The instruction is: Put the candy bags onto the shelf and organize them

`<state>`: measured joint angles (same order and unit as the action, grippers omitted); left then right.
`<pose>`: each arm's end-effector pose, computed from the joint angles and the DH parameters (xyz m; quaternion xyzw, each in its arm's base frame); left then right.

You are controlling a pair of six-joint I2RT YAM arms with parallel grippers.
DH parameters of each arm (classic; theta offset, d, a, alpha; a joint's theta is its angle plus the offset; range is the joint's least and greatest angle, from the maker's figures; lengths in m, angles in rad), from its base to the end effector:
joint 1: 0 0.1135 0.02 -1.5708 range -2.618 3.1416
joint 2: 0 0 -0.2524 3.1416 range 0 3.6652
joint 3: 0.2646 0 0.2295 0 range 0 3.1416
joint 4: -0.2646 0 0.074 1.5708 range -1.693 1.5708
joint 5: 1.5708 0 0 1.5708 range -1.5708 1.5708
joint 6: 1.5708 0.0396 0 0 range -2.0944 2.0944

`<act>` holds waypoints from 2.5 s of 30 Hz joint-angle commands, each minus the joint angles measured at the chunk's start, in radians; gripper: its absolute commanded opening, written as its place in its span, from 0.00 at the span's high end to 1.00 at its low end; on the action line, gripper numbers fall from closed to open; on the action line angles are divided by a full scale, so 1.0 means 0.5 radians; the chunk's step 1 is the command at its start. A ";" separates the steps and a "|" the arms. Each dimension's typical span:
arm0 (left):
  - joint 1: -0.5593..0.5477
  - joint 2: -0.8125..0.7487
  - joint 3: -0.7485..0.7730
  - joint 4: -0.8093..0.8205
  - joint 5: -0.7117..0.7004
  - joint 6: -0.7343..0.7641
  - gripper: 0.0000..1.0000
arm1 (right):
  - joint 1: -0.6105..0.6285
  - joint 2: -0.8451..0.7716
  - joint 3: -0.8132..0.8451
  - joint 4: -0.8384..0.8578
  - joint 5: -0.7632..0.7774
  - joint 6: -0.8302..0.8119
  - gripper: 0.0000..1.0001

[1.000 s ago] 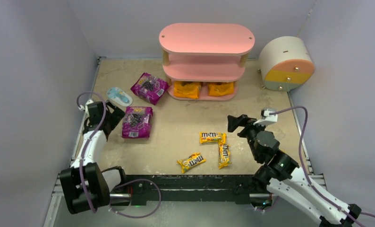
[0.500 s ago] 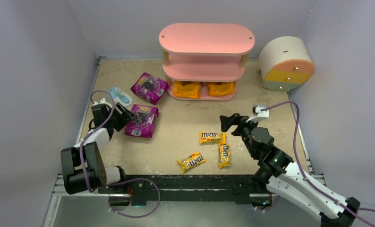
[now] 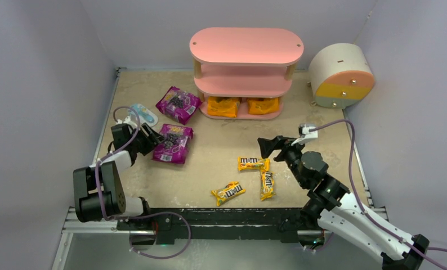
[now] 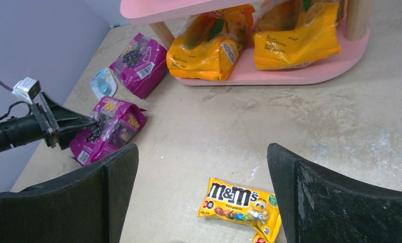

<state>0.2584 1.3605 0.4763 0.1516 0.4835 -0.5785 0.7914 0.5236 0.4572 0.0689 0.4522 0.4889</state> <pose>0.2321 0.0423 0.1541 -0.2714 0.8500 -0.2789 0.3552 0.1079 0.0846 0.2852 0.0532 0.7043 0.2852 0.6479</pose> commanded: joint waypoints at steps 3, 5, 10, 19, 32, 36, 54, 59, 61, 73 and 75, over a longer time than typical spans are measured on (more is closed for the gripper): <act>-0.176 0.129 -0.011 0.070 0.036 0.042 0.41 | 0.002 0.045 0.048 0.154 -0.110 -0.082 0.02; -0.254 0.166 -0.007 0.086 -0.008 0.032 0.41 | 0.005 0.058 0.051 0.147 -0.154 -0.072 0.02; -0.341 0.224 0.028 0.121 0.031 -0.008 0.55 | 0.003 0.063 0.059 0.151 -0.175 -0.099 0.02; -0.670 -0.061 0.214 -0.379 -0.141 -0.214 1.00 | 0.003 0.288 0.130 0.316 -0.514 -0.544 0.02; -1.054 -0.907 0.441 -0.845 -0.769 -1.106 1.00 | 0.856 1.156 0.295 1.034 -0.312 -1.568 0.02; -1.242 -0.905 0.501 -0.841 -1.065 -1.323 1.00 | 1.058 1.504 0.303 1.482 -0.293 -1.749 0.02; -1.951 -0.833 0.591 -0.788 -1.537 -1.803 1.00 | 1.142 2.112 0.488 1.638 0.185 -1.966 0.02; -2.097 -0.779 0.670 -0.861 -1.633 -1.812 1.00 | 1.141 2.154 0.537 1.520 0.458 -2.002 0.02; -2.120 -0.778 0.664 -0.876 -1.646 -1.834 1.00 | 1.141 2.146 0.520 1.542 0.574 -2.007 0.02; -2.180 -0.822 0.601 -0.909 -1.784 -1.981 1.00 | 1.139 2.194 0.447 1.758 0.858 -1.981 0.02; -2.180 -0.811 0.616 -0.952 -1.823 -2.004 1.00 | 1.139 2.187 0.449 1.779 0.868 -1.969 0.03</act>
<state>-0.8204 0.9775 0.7567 -0.3817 -0.3954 -1.5307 1.3678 1.6154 0.6888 0.8761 0.8028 -0.5037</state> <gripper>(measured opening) 0.163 0.980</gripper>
